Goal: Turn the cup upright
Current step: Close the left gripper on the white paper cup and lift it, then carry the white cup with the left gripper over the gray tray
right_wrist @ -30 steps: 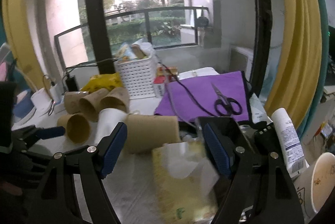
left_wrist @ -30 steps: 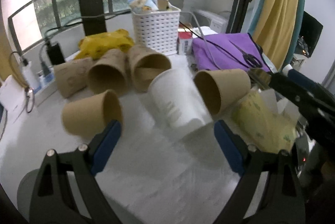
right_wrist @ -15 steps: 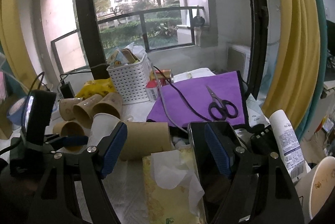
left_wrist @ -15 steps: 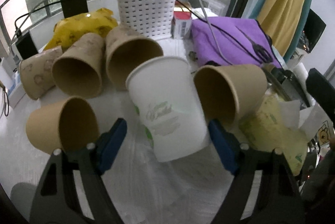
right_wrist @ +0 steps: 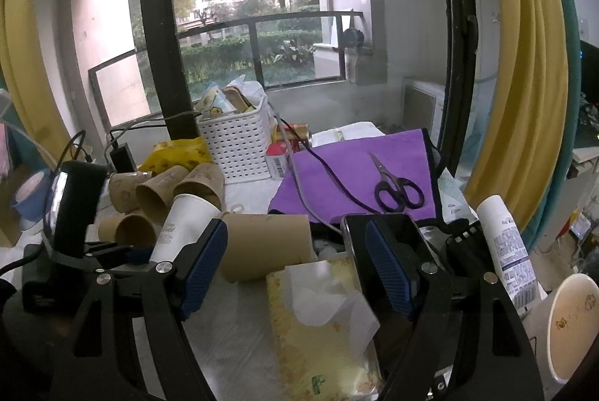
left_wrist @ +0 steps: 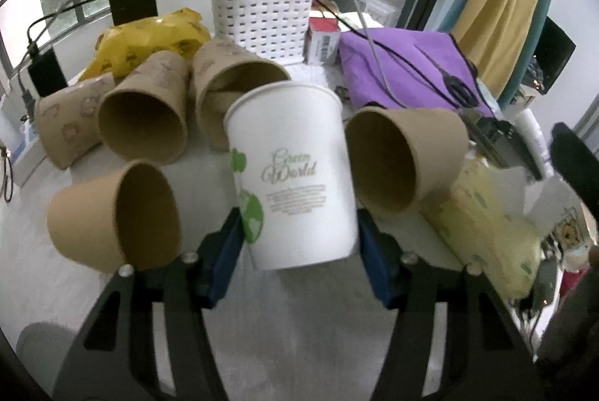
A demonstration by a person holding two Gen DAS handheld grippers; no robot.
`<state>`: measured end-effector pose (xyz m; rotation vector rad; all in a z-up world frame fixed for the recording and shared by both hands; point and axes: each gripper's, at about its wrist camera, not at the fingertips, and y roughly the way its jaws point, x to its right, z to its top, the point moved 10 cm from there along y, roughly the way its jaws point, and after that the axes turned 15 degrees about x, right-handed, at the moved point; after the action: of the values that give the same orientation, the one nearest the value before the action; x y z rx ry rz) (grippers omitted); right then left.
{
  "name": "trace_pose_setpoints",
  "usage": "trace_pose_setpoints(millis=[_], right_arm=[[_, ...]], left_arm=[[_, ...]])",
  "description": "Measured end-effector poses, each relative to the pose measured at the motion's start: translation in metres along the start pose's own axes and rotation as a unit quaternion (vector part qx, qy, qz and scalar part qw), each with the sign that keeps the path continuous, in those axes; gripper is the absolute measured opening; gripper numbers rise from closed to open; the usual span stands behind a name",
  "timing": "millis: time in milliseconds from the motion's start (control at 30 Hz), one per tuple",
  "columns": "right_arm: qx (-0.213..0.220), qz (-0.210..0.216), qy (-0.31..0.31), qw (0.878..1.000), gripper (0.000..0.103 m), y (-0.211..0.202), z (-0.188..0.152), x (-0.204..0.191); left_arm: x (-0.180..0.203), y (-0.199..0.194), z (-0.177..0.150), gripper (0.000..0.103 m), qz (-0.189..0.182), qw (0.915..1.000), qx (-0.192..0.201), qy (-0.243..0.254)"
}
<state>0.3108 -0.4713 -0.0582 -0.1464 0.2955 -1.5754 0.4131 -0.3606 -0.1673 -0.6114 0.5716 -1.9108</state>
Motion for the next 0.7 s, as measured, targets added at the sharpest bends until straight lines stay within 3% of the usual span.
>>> trace_pose_setpoints(millis=[333,700], right_arm=[[0.013,0.013,-0.007,1.0,0.079,-0.034,0.009,-0.034],[0.019,0.045,-0.013,0.999,0.079,-0.081,0.007,-0.096]], left_arm=[[-0.008,-0.073,-0.015,0.06,0.002,0.9998,0.021,-0.001],[-0.044,-0.16,-0.054,0.06,0.021,0.9986,0.045,-0.017]])
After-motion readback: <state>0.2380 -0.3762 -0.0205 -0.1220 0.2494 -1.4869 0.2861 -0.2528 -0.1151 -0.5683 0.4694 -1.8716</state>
